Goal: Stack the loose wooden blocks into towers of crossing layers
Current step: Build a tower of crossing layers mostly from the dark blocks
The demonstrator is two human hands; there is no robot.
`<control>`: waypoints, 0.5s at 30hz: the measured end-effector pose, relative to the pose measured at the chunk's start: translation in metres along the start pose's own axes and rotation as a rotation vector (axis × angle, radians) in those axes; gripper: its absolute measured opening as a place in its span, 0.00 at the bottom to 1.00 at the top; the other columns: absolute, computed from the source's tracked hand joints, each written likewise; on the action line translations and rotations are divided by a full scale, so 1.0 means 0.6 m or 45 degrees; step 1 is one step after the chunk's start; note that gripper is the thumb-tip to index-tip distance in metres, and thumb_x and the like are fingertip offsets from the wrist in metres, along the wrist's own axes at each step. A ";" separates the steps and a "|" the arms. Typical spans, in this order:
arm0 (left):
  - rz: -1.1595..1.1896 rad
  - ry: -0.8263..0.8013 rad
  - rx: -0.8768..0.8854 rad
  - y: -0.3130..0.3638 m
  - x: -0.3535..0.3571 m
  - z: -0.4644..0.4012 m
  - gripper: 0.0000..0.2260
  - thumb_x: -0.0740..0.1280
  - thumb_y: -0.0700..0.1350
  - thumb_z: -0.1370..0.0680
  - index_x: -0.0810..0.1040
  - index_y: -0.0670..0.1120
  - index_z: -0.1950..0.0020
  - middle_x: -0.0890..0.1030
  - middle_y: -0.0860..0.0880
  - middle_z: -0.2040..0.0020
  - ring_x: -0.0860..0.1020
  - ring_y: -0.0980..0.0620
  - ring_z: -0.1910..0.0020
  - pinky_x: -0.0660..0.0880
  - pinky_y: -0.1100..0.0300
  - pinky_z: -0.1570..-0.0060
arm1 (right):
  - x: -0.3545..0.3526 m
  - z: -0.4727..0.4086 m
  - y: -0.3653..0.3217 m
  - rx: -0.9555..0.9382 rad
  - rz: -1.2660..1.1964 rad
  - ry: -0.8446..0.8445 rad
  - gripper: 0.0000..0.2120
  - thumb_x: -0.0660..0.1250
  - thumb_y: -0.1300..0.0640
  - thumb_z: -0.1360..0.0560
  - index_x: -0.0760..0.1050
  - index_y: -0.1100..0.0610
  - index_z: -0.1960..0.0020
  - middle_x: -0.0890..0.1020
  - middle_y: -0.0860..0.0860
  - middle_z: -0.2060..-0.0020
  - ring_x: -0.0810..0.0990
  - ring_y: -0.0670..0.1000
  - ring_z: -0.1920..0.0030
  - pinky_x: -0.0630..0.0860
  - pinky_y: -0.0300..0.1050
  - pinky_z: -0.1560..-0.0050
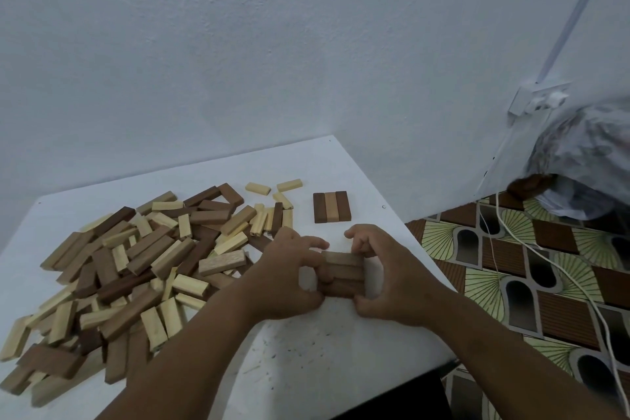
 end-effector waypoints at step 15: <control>0.160 0.056 -0.106 -0.018 0.007 -0.008 0.15 0.75 0.57 0.40 0.76 0.67 0.56 0.77 0.55 0.42 0.67 0.55 0.45 0.70 0.57 0.49 | -0.024 0.005 0.019 0.088 -0.007 0.009 0.28 0.78 0.51 0.39 0.67 0.45 0.45 0.76 0.40 0.47 0.76 0.45 0.45 0.76 0.49 0.48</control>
Point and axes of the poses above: each hand's wrist, its own z-axis away from the middle knuckle, its own x-axis out of the palm, y = z × x, the point moved 1 cm from there along -z, towards the middle knuckle
